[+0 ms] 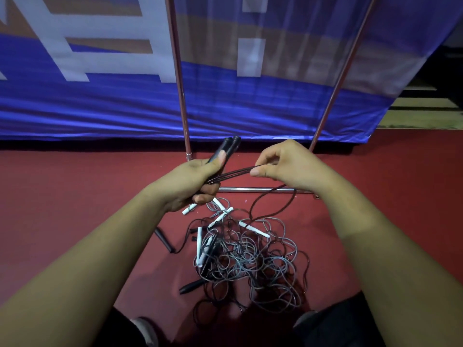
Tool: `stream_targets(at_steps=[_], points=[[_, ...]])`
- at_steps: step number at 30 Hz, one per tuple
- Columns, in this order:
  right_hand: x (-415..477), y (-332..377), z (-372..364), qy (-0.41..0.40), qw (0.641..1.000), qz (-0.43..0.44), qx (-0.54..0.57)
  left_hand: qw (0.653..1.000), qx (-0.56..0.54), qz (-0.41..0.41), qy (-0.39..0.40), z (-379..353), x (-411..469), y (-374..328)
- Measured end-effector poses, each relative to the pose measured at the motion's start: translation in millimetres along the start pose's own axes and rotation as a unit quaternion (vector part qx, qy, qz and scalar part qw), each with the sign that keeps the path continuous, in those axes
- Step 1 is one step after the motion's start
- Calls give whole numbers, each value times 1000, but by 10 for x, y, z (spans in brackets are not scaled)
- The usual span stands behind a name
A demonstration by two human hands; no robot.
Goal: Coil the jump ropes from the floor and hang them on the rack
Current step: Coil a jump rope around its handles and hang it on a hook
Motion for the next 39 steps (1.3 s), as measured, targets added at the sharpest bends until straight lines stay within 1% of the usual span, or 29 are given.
stream_targets(at_steps=[2,4,7,9,12,15,16,18,20,22,25,28,32,36,37,39], points=[[-4,-40,57,-1,999,6,-36,999,34,4,9,26,-9,13],[-2,-84,137,-16,999,3,-44,994,110,3,11,80,-26,31],[9,-81,210,-50,998,12,-46,974,224,19,14,110,-52,118],[21,-41,242,-82,995,22,-53,963,267,32,24,48,-69,176],[26,13,274,-115,992,30,-43,959,273,44,56,-103,-82,242],[34,26,257,-123,992,28,-13,948,308,48,67,-151,-114,235],[40,26,245,-125,992,27,-2,946,316,39,68,-172,-127,203],[57,2,226,-125,992,20,19,958,279,5,65,-228,-167,97],[69,-31,200,-115,993,11,33,978,202,-44,32,-200,-192,-57],[74,-60,164,-103,994,-1,40,985,139,-96,-24,-66,-198,-224],[66,-20,122,-95,994,1,47,978,86,-165,-94,152,-210,-422],[58,-1,78,-92,994,-5,59,970,71,-194,-128,279,-215,-527],[-6,0,23,-68,996,-14,63,962,100,-181,-179,623,-211,-516],[-99,68,-5,-41,996,-5,84,955,148,-135,-219,946,-168,-350],[-114,110,-5,-37,995,5,91,950,182,-126,-222,973,-145,-317],[-138,224,-23,-23,994,33,104,921,299,-110,-225,972,-110,-295]])
Point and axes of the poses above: each hand's wrist, its own x-axis towards the middle knuckle, its own z-axis out of the back of the hand, y = z × x, the point moved 10 cm from there along x, towards the middle knuckle, and after that the axes turned 4 degrees about -z, right-handed, at the moved point
